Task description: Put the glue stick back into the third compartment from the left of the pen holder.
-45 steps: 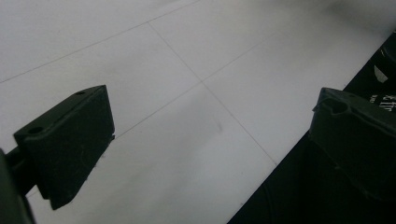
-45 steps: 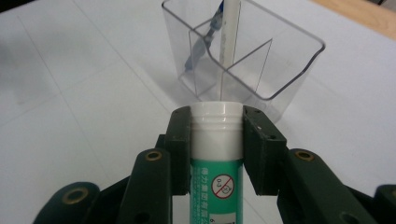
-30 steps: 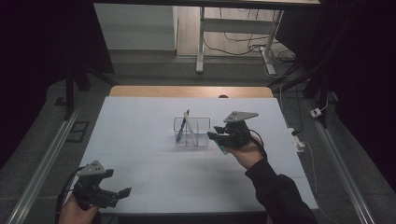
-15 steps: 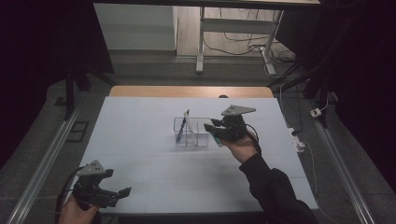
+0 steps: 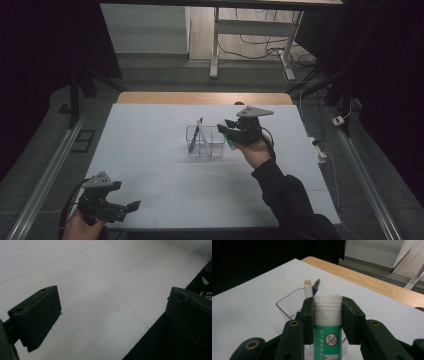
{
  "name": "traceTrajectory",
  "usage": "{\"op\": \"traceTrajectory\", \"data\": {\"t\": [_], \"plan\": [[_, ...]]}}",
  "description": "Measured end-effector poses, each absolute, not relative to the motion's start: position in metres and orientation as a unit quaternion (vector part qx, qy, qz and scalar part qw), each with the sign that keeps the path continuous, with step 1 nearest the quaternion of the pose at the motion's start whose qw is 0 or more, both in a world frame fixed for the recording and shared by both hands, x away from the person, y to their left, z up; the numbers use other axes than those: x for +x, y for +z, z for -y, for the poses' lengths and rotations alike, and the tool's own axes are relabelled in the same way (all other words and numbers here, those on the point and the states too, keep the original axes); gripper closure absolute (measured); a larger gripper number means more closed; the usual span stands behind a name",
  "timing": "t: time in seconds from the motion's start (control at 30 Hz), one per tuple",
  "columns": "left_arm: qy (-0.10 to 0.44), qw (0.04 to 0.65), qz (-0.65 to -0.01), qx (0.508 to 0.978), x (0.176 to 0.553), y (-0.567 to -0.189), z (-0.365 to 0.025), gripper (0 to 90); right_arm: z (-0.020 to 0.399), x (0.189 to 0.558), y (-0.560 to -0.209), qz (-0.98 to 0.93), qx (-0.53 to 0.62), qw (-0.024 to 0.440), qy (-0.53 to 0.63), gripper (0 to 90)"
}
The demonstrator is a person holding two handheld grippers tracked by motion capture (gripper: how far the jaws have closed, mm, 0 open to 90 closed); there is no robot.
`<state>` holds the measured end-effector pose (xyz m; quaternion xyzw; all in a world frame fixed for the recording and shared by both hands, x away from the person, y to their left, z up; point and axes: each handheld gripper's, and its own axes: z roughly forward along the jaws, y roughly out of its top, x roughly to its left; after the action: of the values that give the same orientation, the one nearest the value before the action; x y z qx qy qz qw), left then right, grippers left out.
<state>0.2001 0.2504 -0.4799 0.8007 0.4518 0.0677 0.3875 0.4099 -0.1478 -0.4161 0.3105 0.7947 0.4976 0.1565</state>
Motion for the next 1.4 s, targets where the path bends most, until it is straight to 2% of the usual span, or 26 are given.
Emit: {"op": "traceTrajectory", "data": {"t": [1.4], "plan": [[0.066,0.390,-0.450,0.801,0.200,-0.480,-0.251,0.3,0.105,0.444,-0.432,-0.776,0.310,0.178,0.520,65.5]]}}
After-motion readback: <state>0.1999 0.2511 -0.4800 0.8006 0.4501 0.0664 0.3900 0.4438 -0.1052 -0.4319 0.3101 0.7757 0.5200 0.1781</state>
